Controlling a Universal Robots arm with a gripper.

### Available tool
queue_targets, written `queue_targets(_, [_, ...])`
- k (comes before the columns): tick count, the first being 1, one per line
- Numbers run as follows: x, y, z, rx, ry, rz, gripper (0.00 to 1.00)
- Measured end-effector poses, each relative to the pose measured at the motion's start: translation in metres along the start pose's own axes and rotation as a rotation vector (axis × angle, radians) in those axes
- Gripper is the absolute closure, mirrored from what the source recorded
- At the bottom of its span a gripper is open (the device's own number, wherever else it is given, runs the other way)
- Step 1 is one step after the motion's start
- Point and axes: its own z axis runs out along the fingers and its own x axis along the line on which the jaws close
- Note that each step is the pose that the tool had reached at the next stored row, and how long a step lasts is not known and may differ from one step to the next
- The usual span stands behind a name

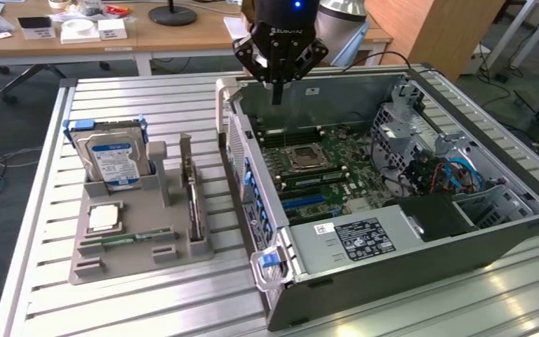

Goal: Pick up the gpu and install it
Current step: 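Reach for the gpu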

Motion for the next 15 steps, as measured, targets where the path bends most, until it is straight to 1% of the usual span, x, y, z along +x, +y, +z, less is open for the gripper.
queue_targets(4, [0.003, -0.0002, -0.0001, 0.0001, 0.0001, 0.0, 0.89])
queue_targets(15, [0.015, -0.0012, -0.0004, 0.0, 0.0, 0.0, 0.89])
